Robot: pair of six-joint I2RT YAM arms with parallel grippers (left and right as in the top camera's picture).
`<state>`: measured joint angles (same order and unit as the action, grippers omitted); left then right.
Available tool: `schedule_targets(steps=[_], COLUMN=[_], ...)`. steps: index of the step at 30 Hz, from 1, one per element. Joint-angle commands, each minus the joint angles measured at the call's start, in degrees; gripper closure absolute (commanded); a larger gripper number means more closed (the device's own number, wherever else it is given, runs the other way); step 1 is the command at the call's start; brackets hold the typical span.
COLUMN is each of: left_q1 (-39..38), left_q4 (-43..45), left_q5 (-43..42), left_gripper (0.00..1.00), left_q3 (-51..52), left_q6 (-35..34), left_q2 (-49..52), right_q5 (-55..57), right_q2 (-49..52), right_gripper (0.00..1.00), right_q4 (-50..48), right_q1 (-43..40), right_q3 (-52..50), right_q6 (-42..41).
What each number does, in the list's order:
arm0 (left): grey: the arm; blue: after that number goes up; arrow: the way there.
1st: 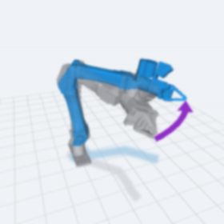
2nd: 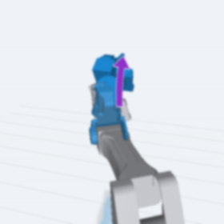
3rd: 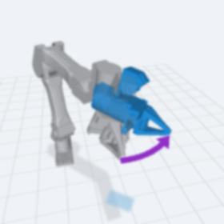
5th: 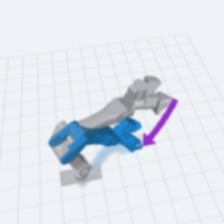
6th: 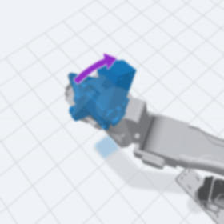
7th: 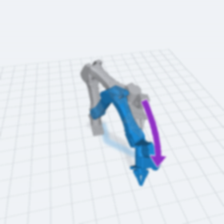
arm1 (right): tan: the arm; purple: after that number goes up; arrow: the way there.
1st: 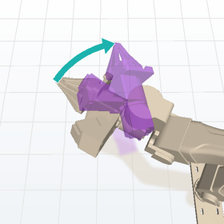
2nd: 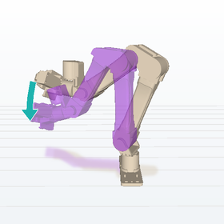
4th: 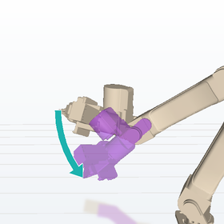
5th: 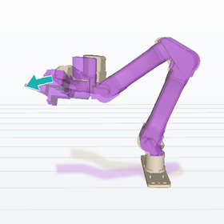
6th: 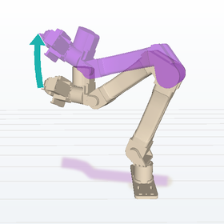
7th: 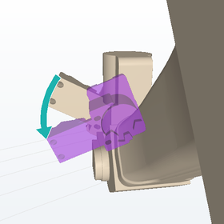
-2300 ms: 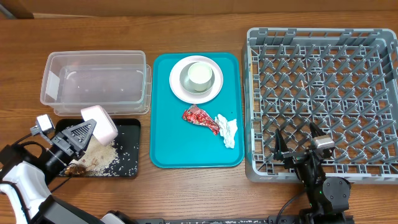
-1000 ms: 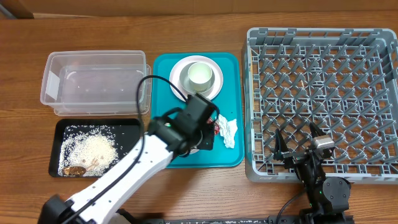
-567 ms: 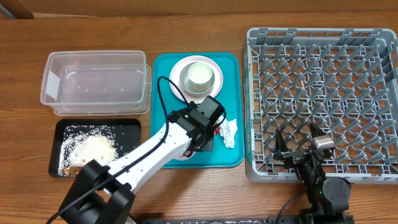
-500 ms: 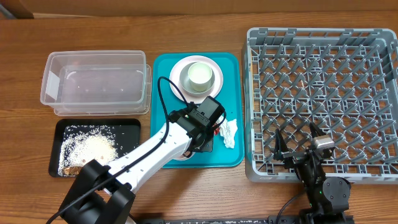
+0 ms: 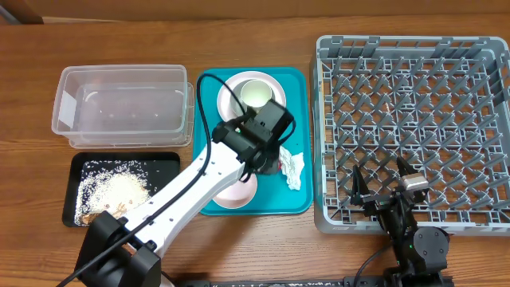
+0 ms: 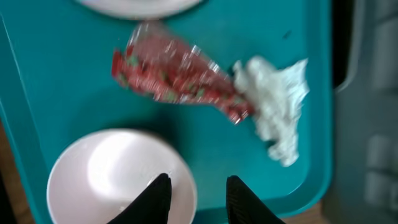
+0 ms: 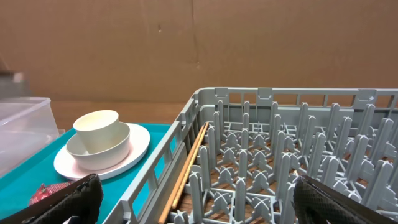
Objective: Sort waste into correct bins and load items into the dishwasher
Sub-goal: 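Carry the pink plate back and set it on the teal tray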
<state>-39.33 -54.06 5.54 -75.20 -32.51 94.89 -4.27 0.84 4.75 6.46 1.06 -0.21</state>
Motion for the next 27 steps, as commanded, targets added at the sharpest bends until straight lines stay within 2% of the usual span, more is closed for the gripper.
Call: schedule_targets(steps=[1,5,8,11,13,15,19,27], left_q1=[0.33,0.50,0.50,0.50,0.50,0.61,1.25,1.92], left_q4=[2.40,6.34,9.68,12.22,13.11,13.90,14.62,15.17], left_q5=[1.44,1.46,1.49,1.49,1.49,1.64,2.10,1.95], left_gripper=[0.70,0.69,0.60,0.60,0.59,0.52,0.53,0.53], left_q3=[-1.79,-1.77,-1.77,-1.77,-1.77,-1.77,-1.77,-1.77], left_q6=[-4.11,-13.94,-21.07,-25.92,-26.93,-27.63,-30.84,-30.97], left_q2=[-0.42,1.11,3.34,6.47,8.52,10.93,15.28,18.27], right_q5=[0.17,0.17,0.17,0.17,0.17,0.17,0.17,0.17], right_q2=[-0.61,-0.61,-0.61,-0.61,-0.61,-0.61,-0.61,-0.61], right_gripper=[0.00,0.00,0.00,0.00,0.00,0.00,0.00,0.00], right_q4=[-0.33,-0.33,-0.33,-0.33,-0.33,-0.33,-0.33,-0.33], right_q1=[-0.15,-0.15,-0.15,-0.15,-0.15,-0.15,-0.15,-0.15], right_q3=[-0.61,-0.61,-0.61,-0.61,-0.61,-0.61,-0.61,-0.61], right_q6=[-0.07,-0.07,-0.07,-0.07,-0.07,-0.07,-0.07,-0.07])
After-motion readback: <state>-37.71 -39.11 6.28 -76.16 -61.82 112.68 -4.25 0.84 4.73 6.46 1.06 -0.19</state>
